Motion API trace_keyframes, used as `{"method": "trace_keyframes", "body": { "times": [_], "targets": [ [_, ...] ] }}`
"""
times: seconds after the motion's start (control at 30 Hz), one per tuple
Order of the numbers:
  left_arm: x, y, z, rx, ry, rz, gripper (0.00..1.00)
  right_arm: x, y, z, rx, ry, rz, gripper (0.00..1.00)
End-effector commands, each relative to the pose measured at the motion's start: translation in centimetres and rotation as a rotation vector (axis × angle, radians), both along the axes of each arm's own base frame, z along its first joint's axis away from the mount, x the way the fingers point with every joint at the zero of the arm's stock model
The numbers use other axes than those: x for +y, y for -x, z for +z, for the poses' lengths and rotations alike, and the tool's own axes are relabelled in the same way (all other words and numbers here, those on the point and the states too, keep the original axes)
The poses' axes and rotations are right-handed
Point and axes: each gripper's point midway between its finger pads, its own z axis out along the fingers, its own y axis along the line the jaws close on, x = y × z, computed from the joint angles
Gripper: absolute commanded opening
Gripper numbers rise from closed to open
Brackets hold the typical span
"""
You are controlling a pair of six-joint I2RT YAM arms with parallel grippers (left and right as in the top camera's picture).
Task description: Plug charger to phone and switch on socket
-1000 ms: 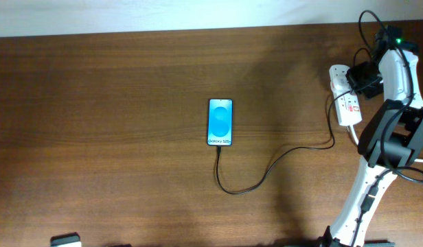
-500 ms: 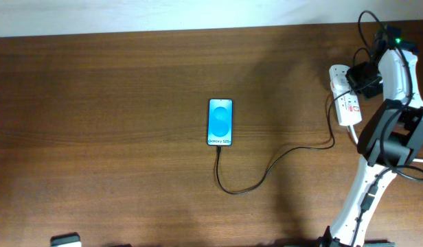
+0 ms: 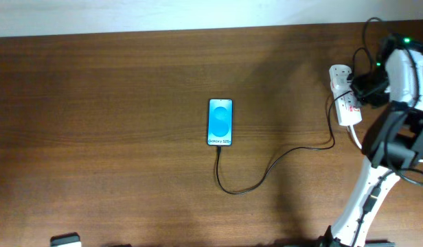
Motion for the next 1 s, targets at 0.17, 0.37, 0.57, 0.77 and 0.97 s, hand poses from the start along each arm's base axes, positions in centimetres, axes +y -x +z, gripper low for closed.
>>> {"method": "trace_keyframes", "body": {
  "times": [0.17,0.37,0.57,0.77,0.97],
  "targets": [
    [-0.2,1.9,0.2,-0.133,-0.022,-0.044,0.99,-2.5,4.4,17.9,-0.276,0.213,-0.075,0.04],
    [-0.3,3.9,-0.1,-0.265,-0.034,-0.044,0.99,1.8,8.3,26.4,-0.451,0.233,-0.038,0.04],
    [-0.4,4.6,0.0,-0.313,-0.038,-0.045,0.99,5.1,11.9,31.8,-0.592,0.263,0.027,0.04],
    [-0.4,4.7,0.0,-0.312,-0.039,-0.037,1.00,7.4,15.0,34.5,-0.674,0.255,0.075,0.04],
    [-0.4,4.7,0.0,-0.311,-0.039,-0.037,0.99,8.9,18.2,35.2,-0.667,0.278,0.164,0.45]
  ]
}}
